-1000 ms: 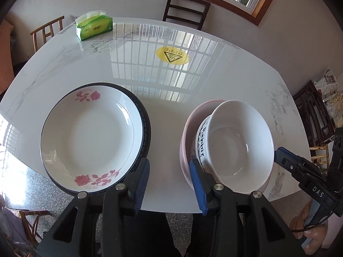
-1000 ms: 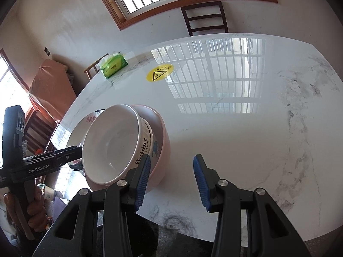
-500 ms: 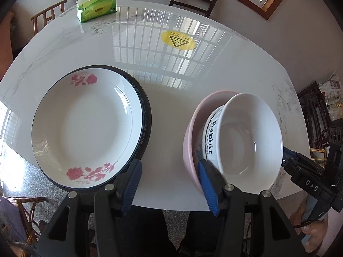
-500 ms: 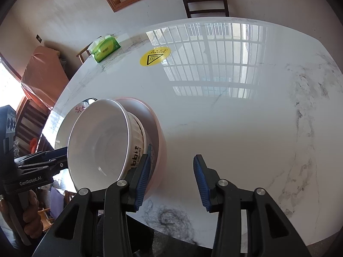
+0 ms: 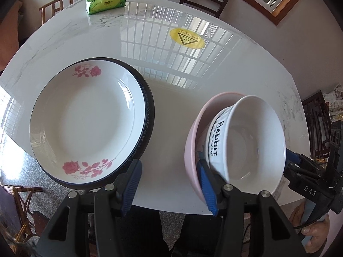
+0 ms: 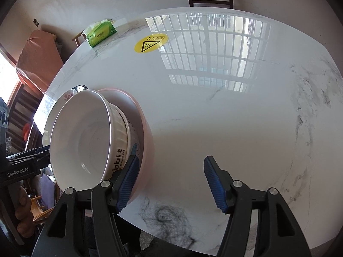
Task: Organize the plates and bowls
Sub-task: 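Grasp the pink bowl rim with both tools, holding the nested bowls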
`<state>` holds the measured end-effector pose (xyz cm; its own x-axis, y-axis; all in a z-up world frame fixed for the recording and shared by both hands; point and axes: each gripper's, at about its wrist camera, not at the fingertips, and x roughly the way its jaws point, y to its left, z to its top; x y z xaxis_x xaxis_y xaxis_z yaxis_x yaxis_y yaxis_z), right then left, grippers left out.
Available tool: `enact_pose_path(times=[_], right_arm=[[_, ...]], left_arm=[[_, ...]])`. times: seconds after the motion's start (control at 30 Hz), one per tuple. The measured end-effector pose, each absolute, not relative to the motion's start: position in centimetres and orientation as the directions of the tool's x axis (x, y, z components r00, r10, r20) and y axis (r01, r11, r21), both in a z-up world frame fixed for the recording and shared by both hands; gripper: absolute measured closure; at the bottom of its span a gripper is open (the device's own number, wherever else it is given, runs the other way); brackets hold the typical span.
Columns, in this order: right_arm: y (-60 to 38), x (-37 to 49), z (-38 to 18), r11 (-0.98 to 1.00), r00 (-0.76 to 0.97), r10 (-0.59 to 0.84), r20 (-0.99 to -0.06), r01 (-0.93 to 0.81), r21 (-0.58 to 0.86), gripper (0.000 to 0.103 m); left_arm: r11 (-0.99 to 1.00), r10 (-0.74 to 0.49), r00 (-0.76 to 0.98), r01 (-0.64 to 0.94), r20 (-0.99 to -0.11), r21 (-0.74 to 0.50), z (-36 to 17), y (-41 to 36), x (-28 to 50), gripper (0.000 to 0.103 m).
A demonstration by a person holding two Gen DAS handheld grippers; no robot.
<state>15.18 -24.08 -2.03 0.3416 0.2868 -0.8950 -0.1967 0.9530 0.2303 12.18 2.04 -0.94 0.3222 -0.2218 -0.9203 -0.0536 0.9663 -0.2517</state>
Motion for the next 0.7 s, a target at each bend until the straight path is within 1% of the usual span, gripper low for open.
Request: enact_pose_path(times=[0.03, 0.1, 0.2, 0.27, 0.33, 0.43, 0.47, 0.5, 0.53, 0.57, 0.6, 0.63, 0.67, 0.7], right_arm=[[-24.2, 15.3, -2.1, 0.952, 0.339, 0.289, -0.895, -0.197, 0.233, 0.04], [-24.3, 15.4, -2.2, 0.953, 0.334, 0.286, -0.898, -0.197, 0.23, 0.034], [-24.3, 15.8, -2.4, 0.954, 0.325, 0.285, -0.902, -0.184, 0.235, 0.031], [-24.2, 16.0, -2.5, 0.961, 0.315, 0.259, -0.913, -0.176, 0.212, 0.024], [-24.0, 16.0, -2.6, 0.965, 0.31, 0.239, -0.92, -0.181, 0.19, 0.024], [-24.1, 16.1, -2.7, 0.962, 0.296, 0.245, -0.923, -0.192, 0.194, 0.024], [-24.1, 16.1, -2.7, 0.961, 0.296, 0.244, -0.924, -0.201, 0.189, 0.024], [-24.0, 16.1, -2.6, 0.96, 0.296, 0.242, -0.924, -0.21, 0.184, 0.026], [-23.8, 16.2, -2.6, 0.957, 0.292, 0.249, -0.924, -0.221, 0.188, 0.031], [-23.7, 16.2, -2.4, 0.951, 0.281, 0.261, -0.924, -0.237, 0.196, 0.041], [-23.5, 16.3, -2.3, 0.947, 0.268, 0.27, -0.925, -0.25, 0.204, 0.046], [-23.3, 16.4, -2.1, 0.944, 0.256, 0.273, -0.927, -0.259, 0.207, 0.049], [-23.0, 16.5, -1.9, 0.941, 0.246, 0.271, -0.931, -0.27, 0.203, 0.053], [-22.5, 16.7, -1.7, 0.936, 0.232, 0.271, -0.934, -0.288, 0.2, 0.067]], left_arm=[[0.966, -0.224, 0.32, -0.053, -0.921, -0.253, -1.0, 2.1, 12.2, 0.049], [0.963, -0.234, 0.312, -0.053, -0.921, -0.263, -1.1, 2.2, 12.4, 0.049], [0.952, -0.259, 0.295, -0.084, -0.92, -0.295, -1.4, 2.5, 12.7, 0.05], [0.951, -0.254, 0.298, -0.096, -0.92, -0.294, -1.6, 2.5, 12.7, 0.049], [0.956, -0.24, 0.304, -0.094, -0.922, -0.28, -1.6, 2.1, 12.6, 0.049], [0.959, -0.23, 0.31, -0.089, -0.923, -0.269, -1.6, 1.9, 12.5, 0.051], [0.958, -0.235, 0.311, -0.085, -0.921, -0.273, -1.5, 1.7, 12.5, 0.057], [0.959, -0.241, 0.313, -0.072, -0.919, -0.276, -1.4, 1.4, 12.4, 0.062], [0.96, -0.248, 0.315, -0.047, -0.916, -0.277, -1.1, 0.8, 12.4, 0.08], [0.964, -0.247, 0.311, -0.021, -0.918, -0.266, -0.9, -0.1, 12.3, 0.093], [0.977, -0.197, 0.315, -0.013, -0.928, -0.211, -0.6, -1.0, 12.3, 0.093], [0.982, -0.173, 0.323, -0.013, -0.93, -0.187, -0.4, -1.5, 12.3, 0.093], [0.981, -0.177, 0.321, -0.018, -0.931, -0.193, -0.6, -1.6, 12.4, 0.093], [0.977, -0.192, 0.316, -0.027, -0.929, -0.211, -0.6, -1.5, 12.5, 0.093]])
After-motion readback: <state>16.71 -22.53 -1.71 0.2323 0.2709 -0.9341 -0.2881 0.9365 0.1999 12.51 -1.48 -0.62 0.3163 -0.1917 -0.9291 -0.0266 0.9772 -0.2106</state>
